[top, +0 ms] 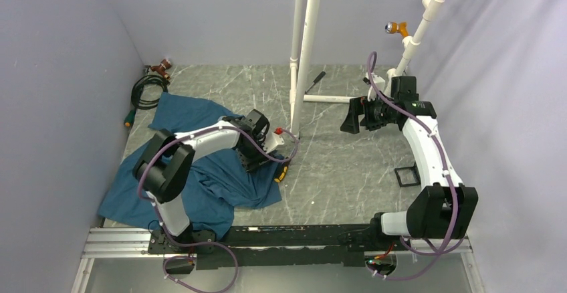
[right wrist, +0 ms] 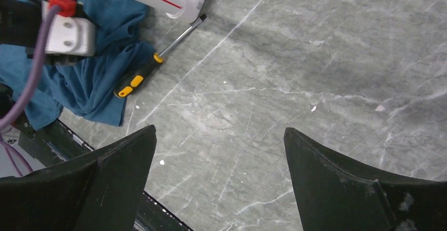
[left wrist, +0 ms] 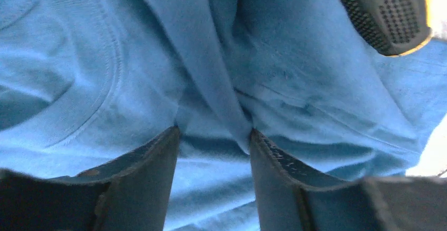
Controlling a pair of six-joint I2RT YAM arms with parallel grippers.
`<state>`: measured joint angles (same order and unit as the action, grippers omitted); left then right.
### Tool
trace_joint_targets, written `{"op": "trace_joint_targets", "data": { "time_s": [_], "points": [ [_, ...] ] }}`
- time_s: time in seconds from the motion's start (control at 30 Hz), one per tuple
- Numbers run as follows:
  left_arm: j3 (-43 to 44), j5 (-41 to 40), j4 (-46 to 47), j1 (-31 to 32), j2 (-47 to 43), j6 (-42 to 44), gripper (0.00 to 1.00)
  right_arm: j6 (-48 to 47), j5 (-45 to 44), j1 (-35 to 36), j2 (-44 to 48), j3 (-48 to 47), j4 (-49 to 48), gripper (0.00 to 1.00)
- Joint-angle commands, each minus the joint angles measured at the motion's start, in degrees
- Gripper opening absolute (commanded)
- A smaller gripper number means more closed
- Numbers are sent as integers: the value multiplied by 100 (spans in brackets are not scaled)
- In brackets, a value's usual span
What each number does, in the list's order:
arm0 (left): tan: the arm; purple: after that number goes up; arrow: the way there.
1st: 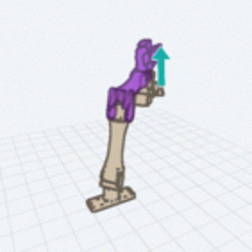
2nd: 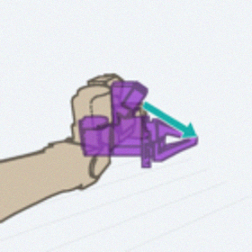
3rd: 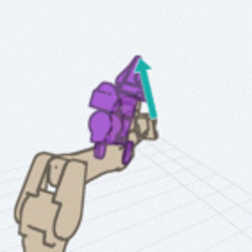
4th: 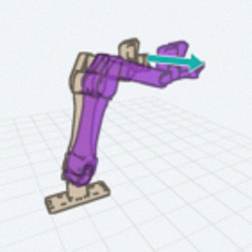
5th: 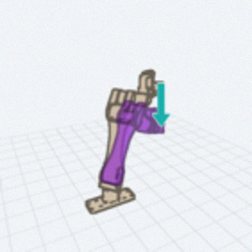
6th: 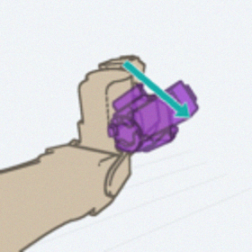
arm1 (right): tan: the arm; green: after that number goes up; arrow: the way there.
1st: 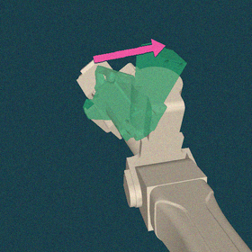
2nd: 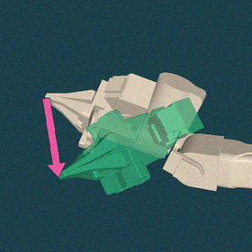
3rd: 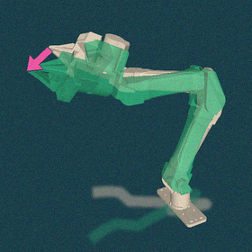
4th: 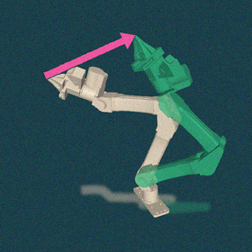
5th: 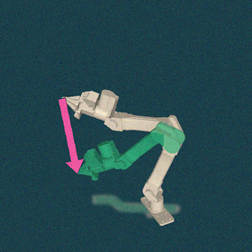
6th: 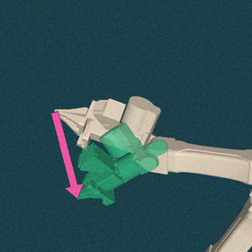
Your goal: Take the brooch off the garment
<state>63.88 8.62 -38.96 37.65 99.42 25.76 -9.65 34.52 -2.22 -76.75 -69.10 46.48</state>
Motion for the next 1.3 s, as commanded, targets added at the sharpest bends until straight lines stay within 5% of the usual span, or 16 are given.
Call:
{"op": "trace_joint_targets", "data": {
  "time_s": [0.0, 0.27, 0.47, 0.57, 0.67, 0.8, 0.9, 1.1, 1.27],
  "points": [
    [269, 381, -57, 86, 423, 108, 51, -55, 16, -41, 208, 21, -63, 93],
    [539, 859, 107, 1364, 721, 256, 11, -56, 292, -147, 361, 128, -100, 89],
    [986, 943, 340, 2043, 945, -5, 10, -235, 533, -149, 736, 516, -384, 88],
    [992, 944, 463, 2213, 727, -63, 21, -312, 602, -147, 815, 635, -466, 88],
    [338, 1203, 841, 2025, -266, -176, 62, -516, 756, -114, 837, 663, -448, 88],
    [-690, 1078, 1287, 1578, -2104, -261, 90, -708, 606, 165, 1077, 840, -652, 88],
    [-997, 1205, 1275, 846, -3125, -483, 99, -749, 319, 808, 1289, 964, -903, 88],
    [-1204, 1046, 1468, -1093, -4115, -1826, 99, -664, -533, 2387, 1537, 1134, -1497, 88],
    [-1600, 974, 1974, -2051, -4629, -2983, 100, -703, -923, 3426, 1137, 1063, -2199, 88]
  ]
}}
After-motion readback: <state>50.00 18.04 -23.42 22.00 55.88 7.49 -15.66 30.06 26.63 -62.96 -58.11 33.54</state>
